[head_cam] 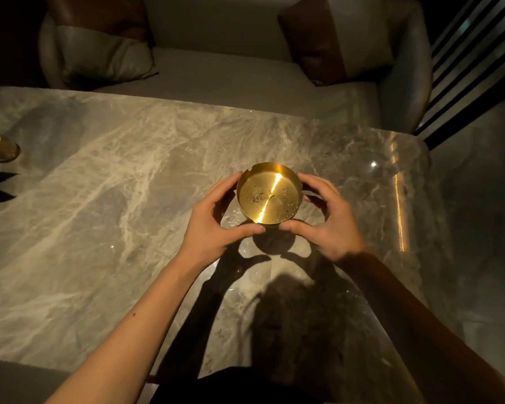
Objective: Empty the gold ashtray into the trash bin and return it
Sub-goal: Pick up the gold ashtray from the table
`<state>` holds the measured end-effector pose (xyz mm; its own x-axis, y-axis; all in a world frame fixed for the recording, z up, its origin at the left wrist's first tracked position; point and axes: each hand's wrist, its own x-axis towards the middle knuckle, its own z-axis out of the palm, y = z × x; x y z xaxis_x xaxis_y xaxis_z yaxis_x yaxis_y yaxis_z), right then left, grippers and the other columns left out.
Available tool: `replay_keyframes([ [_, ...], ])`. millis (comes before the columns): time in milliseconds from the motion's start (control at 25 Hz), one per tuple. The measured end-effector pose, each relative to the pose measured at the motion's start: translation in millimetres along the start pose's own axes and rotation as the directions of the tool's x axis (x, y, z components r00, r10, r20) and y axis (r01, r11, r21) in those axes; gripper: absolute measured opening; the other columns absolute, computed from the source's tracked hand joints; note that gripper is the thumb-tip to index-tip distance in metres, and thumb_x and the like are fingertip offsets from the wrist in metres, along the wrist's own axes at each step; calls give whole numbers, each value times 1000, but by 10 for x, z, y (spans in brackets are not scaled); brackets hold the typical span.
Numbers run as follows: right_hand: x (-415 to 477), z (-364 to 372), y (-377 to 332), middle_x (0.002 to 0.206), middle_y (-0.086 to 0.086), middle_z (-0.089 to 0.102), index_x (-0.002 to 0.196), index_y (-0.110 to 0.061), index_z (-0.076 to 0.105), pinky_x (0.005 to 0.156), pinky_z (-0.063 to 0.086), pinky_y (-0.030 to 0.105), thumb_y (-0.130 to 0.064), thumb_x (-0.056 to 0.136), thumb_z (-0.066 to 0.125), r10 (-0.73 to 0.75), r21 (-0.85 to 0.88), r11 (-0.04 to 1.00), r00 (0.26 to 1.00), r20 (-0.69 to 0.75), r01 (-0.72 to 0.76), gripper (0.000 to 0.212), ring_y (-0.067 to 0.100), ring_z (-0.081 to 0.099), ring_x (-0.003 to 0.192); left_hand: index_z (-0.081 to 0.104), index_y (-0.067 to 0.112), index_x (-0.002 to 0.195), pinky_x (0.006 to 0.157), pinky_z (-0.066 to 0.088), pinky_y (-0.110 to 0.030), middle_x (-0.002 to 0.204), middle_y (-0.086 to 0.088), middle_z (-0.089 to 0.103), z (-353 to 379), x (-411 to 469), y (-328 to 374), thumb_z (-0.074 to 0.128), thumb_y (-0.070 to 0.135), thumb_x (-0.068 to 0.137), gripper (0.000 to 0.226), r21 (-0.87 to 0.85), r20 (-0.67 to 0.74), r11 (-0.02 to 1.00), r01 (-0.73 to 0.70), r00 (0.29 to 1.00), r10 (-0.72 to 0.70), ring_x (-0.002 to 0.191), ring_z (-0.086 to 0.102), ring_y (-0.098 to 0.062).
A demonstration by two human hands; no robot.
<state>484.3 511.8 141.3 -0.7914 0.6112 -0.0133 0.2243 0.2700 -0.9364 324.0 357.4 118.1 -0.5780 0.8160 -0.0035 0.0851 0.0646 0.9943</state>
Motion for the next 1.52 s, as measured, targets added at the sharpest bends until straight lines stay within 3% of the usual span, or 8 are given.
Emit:
replay_keyframes([
  [400,-222,62,31,132,-16,55,128,-42,50,107,46,42,-41,57,84,181,-36,981,972,-147,-188,79,5,52,124,49,22,140,114,38,-23,141,2,56,51,160,-212,92,22,59,91,-12,164,999,-30,986,31,136,51,-10],
  [480,-292,-29,53,130,-20,55,126,-47,48,107,45,40,-43,57,81,169,-41,983,976,-139,-176,76,3,51,124,49,23,139,114,39,-25,140,3,56,167,140,-184,90,23,61,88,-14,174,999,-34,984,36,136,51,-9],
  [640,-442,-343,191,136,-6,53,134,-30,44,105,48,40,-41,65,77,35,-104,993,988,-148,-51,77,10,53,126,49,22,139,116,37,-30,141,1,56,528,139,-139,91,17,61,89,3,185,999,-44,982,42,137,50,-11],
  [920,-733,-1458,742,135,-14,52,132,-41,48,106,47,38,-35,63,86,82,35,996,995,-64,-80,79,1,51,124,49,23,139,114,38,-26,139,1,57,1751,52,45,90,29,60,89,82,111,995,-53,993,44,134,53,-11],
  [1040,-956,-1979,1003,134,-9,54,135,-27,49,104,48,40,-27,66,86,55,16,998,996,-76,-54,79,7,54,123,49,31,136,113,39,-24,138,4,57,2382,-24,89,92,20,60,88,83,129,996,-38,991,27,133,53,-9],
  [1160,-1195,-2432,1159,133,-7,55,136,-23,47,104,49,40,-36,67,82,11,5,1000,993,-120,-11,79,9,54,124,49,37,135,113,39,-24,139,6,57,2890,-62,209,91,15,62,87,84,155,996,-28,988,15,133,53,-8],
  [1360,-1280,-2693,1202,138,4,54,138,-12,47,105,48,40,-36,68,81,8,-8,1000,989,-146,-9,82,13,52,128,49,31,137,115,39,-27,140,3,57,3152,20,267,93,21,61,89,62,189,998,-26,982,14,134,52,-7],
  [1520,-1355,-2691,1147,133,-7,54,136,-19,47,103,50,36,-32,66,86,22,-102,994,977,-211,-44,82,11,54,126,49,23,140,117,38,-31,142,1,57,3180,99,172,92,20,59,91,-11,275,1000,-4,961,7,136,51,-11],
])
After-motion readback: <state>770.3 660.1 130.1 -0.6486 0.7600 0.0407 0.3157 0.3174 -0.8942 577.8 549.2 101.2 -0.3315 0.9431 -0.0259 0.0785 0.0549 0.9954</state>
